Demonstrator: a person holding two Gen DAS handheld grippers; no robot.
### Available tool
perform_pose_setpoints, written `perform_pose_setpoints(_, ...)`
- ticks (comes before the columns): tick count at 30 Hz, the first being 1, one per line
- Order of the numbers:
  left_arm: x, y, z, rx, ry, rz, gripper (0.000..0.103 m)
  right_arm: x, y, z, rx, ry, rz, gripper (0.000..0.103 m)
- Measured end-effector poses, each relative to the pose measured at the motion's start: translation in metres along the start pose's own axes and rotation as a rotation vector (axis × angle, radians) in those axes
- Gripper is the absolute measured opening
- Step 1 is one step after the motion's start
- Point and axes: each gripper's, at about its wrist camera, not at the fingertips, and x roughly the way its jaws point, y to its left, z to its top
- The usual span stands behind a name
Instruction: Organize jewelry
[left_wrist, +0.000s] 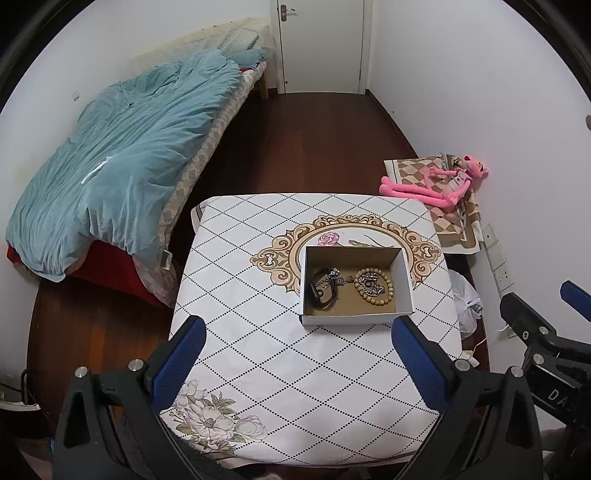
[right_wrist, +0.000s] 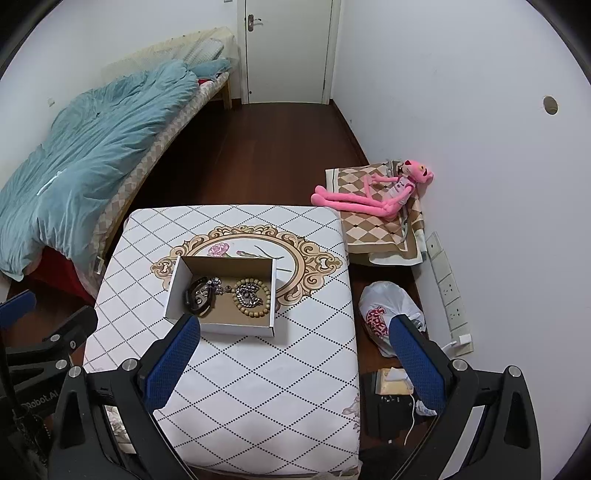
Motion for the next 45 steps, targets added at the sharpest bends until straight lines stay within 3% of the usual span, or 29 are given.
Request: perform_pose_setpoints(45,0.0029,0.0017,0.0031,0.004,-0.004,-0.001,0.102,0.0057,0.0019,-0.0015,0.003,0.02,0.003,0.103)
